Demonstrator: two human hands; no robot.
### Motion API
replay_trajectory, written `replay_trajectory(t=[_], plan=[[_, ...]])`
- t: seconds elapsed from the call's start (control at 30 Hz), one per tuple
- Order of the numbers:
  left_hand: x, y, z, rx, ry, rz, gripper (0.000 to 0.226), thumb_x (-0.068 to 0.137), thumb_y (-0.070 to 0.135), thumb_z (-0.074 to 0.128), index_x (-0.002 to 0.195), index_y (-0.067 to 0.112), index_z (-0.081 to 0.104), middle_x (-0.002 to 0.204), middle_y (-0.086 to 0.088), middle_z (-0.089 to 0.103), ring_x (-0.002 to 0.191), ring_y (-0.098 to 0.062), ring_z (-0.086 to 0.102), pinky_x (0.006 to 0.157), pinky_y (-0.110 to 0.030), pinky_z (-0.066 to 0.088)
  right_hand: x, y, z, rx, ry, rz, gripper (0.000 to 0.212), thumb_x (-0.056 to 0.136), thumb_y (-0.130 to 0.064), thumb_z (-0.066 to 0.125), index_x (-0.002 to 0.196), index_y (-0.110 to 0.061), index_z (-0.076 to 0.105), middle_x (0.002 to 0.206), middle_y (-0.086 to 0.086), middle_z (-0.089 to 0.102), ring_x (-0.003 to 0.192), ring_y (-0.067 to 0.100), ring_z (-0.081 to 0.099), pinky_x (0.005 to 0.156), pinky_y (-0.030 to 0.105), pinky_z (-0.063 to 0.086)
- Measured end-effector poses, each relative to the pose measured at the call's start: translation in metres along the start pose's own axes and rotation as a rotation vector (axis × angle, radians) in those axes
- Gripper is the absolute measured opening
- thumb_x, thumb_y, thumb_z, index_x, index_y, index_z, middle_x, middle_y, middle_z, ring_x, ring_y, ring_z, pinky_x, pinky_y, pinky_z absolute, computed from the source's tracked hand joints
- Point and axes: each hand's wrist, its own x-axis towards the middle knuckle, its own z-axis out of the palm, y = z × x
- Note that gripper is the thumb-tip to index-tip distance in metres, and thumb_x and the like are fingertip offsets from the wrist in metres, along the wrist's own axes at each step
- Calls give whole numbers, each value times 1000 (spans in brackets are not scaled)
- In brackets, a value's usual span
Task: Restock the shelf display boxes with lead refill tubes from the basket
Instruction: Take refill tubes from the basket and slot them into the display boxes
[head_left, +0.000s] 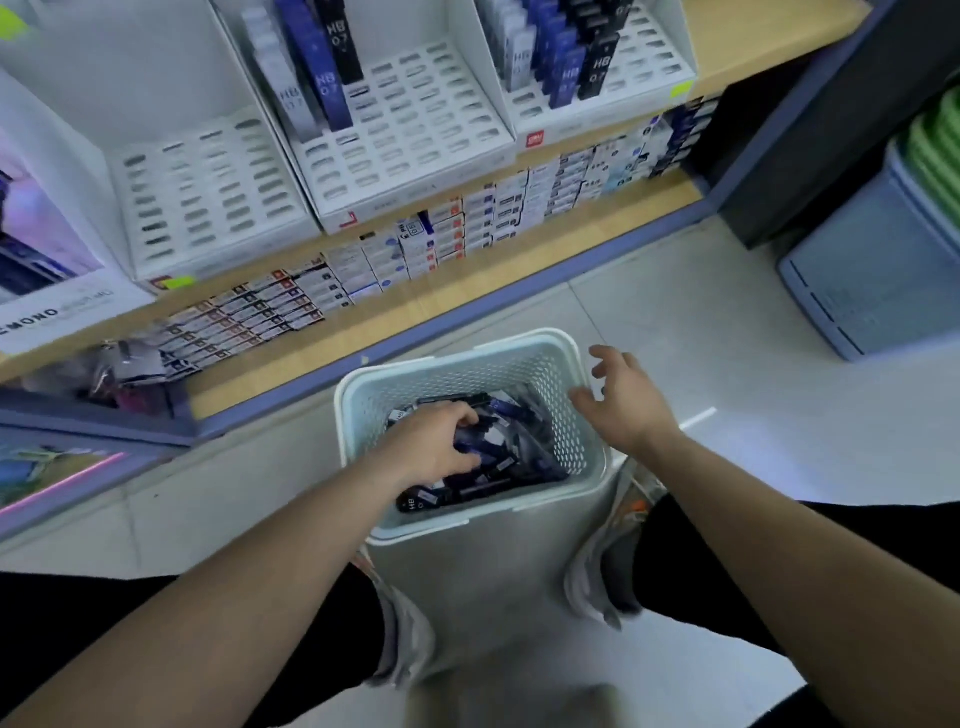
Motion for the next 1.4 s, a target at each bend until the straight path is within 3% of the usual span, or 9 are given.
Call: replay_trajectory(t=[0.1,0.2,0.33,0.67,1.03,1.4], plan=[[32,1,21,43,0,-2,77,80,52,76,145,29,42,146,1,47,128,-22,48,102,-37,44,1,15,24,119,11,38,58,96,-37,58,146,-17,38,132,7,53,100,24,63,90,43,54],[56,-7,39,115,4,-29,102,76,61,75,156,22,25,161,-1,27,144,-25,31,117,-44,31,4,21,42,154,36,39,47,98,-38,54,139,-18,42,123,7,56,92,26,64,82,47,56],[72,-22,54,98,18,-21,113,75,60,77,159,16,16,164,-3,19,149,-25,20,123,-43,21,9,26,54,125,63,31,35,96,-47,50,123,-24,46,105,2,58,81,26,64,71,51,58],[80,-34,59,96,111,92,77,87,43,72,151,21,36,150,-2,45,136,-24,37,114,-39,32,13,25,56,90,98,15,29,96,-41,52,116,-20,48,95,3,58,74,25,62,66,49,57],[81,-35,58,101,123,126,62,92,43,64,144,13,46,136,-7,54,128,-24,41,108,-36,35,11,21,53,104,90,22,19,96,-30,54,108,-16,50,87,6,59,70,27,61,64,48,55],[85,-21,56,27,190,160,53,93,37,66,139,14,54,134,-5,59,127,-25,47,108,-36,35,13,23,53,143,70,28,20,96,-32,53,110,-19,49,86,5,62,67,26,64,59,48,57]])
